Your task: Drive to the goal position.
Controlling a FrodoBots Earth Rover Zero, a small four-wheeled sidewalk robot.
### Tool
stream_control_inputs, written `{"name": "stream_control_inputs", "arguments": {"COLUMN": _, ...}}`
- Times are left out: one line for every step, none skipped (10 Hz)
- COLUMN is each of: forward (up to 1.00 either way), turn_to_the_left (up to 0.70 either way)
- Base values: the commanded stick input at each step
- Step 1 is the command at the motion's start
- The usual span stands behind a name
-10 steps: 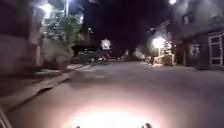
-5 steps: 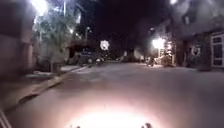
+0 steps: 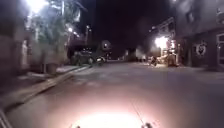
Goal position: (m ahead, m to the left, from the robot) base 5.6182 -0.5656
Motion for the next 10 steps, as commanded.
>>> {"name": "stream_control_inputs", "arguments": {"forward": 0.85, "turn_to_the_left": 0.00}}
{"name": "stream_control_inputs", "arguments": {"forward": 0.85, "turn_to_the_left": -0.12}}
{"name": "stream_control_inputs", "arguments": {"forward": 0.85, "turn_to_the_left": -0.32}}
{"name": "stream_control_inputs", "arguments": {"forward": 0.85, "turn_to_the_left": -0.29}}
{"name": "stream_control_inputs", "arguments": {"forward": 0.85, "turn_to_the_left": -0.03}}
{"name": "stream_control_inputs", "arguments": {"forward": 0.85, "turn_to_the_left": 0.00}}
{"name": "stream_control_inputs", "arguments": {"forward": 0.85, "turn_to_the_left": 0.00}}
{"name": "stream_control_inputs", "arguments": {"forward": 0.85, "turn_to_the_left": 0.00}}
{"name": "stream_control_inputs", "arguments": {"forward": 0.85, "turn_to_the_left": 0.00}}
{"name": "stream_control_inputs", "arguments": {"forward": 0.85, "turn_to_the_left": 0.00}}
